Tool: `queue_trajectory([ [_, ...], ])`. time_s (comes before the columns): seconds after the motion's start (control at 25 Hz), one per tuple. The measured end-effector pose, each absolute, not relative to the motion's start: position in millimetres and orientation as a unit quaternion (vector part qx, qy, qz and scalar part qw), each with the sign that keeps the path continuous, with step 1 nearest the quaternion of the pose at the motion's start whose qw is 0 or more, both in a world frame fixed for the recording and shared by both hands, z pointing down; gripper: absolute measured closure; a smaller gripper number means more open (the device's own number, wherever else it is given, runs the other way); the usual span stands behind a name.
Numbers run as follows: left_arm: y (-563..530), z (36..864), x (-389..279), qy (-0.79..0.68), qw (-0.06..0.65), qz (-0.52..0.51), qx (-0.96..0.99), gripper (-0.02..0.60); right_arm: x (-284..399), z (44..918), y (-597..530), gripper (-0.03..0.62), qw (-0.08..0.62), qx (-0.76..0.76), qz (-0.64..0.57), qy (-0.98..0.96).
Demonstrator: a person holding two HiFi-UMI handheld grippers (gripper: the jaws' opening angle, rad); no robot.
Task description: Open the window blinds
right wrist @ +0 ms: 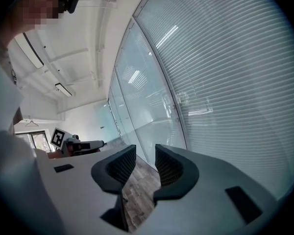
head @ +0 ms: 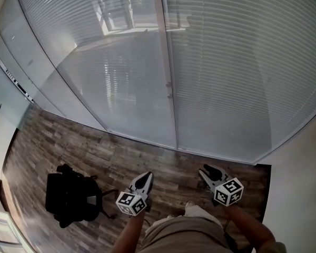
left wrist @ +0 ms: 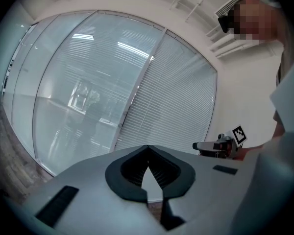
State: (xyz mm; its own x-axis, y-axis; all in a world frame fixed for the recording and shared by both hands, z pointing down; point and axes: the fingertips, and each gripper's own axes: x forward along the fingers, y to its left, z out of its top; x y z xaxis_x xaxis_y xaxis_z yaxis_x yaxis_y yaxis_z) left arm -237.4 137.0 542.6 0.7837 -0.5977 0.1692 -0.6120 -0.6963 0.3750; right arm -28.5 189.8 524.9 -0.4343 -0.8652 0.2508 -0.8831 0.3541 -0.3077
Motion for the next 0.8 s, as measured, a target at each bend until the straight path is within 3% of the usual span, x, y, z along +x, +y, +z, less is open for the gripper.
queue_trajectory([
  [0.8, 106, 547, -131, -0.308, 0.174, 0.053, 0.934, 0.566, 52, 522, 130, 0.465, 0.05, 0.491, 0.178, -0.852],
])
